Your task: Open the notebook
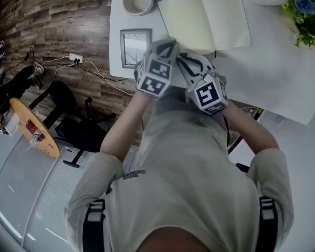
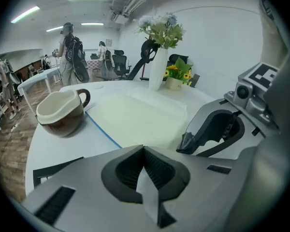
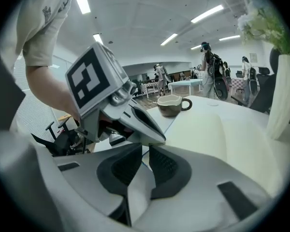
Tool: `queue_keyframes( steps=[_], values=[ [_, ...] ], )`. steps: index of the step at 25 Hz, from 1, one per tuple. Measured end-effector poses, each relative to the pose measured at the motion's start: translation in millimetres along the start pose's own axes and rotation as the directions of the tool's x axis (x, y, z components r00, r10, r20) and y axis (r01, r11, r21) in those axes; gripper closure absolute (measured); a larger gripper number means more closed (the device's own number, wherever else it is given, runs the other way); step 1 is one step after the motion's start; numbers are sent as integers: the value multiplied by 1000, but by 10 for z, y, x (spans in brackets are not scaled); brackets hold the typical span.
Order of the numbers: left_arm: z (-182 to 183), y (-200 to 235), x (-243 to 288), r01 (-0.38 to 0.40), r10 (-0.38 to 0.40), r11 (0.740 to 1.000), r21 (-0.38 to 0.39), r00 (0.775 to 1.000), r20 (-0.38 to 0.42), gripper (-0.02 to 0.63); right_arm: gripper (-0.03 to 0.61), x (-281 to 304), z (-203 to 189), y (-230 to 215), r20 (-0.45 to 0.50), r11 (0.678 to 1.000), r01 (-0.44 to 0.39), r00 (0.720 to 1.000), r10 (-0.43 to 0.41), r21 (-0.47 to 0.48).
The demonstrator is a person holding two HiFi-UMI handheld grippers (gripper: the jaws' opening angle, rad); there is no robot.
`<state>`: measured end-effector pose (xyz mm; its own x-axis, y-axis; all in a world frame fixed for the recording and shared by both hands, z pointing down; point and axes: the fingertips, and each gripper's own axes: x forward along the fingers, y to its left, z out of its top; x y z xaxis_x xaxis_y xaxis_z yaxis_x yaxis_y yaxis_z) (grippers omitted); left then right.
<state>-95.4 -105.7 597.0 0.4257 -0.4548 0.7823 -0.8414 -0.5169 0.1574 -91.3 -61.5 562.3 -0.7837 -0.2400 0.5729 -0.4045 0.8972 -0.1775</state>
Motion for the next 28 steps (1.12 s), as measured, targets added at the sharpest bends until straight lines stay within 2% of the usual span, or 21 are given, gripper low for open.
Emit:
queue_keyframes(
  steps=[4,7,9,11,13,14,17,19,25,27,28],
  values=[
    [-102,12,121,0,1,1000,20,999,-55,614,528,-64,6,-44,1,999,-7,1000,7,50],
    [-126,15,149,-3,5,1000,25,998,-63,614,528,-289,105,-171,62,995,18,998,-24,93],
    [-136,19,150,-4,5,1000,21,998,-58,614,528,-551,171,-394,107,985,90,989,-106,147],
    [-142,16,146,-3,4,1000,19,998,-55,614,528,-845,118,-729,91,962,206,970,-225,181],
    [-141,12,137,-2,3,1000,18,998,-55,614,420,-1076,-82,-1098,15,931,318,945,-326,182],
    [-139,9,134,-3,4,1000,20,998,-55,614,391,-1154,-219,-1272,-31,914,360,932,-361,186],
    [-127,9,132,-9,10,1000,29,999,-53,614,310,-1240,-650,-1694,-153,864,439,898,-412,247],
    [-121,14,137,-11,13,999,31,999,-51,614,270,-1224,-843,-1874,-199,835,467,883,-425,292],
    [-117,8,142,-15,16,1000,27,999,-46,614,280,-1128,-999,-1947,-234,815,487,872,-431,314],
    [-117,11,138,-17,18,1000,24,999,-44,614,324,-1172,-997,-1980,-243,798,524,850,-467,297],
    [-116,12,138,-18,19,1000,23,999,-43,614,375,-1208,-991,-2006,-248,787,547,836,-490,285]
  ],
)
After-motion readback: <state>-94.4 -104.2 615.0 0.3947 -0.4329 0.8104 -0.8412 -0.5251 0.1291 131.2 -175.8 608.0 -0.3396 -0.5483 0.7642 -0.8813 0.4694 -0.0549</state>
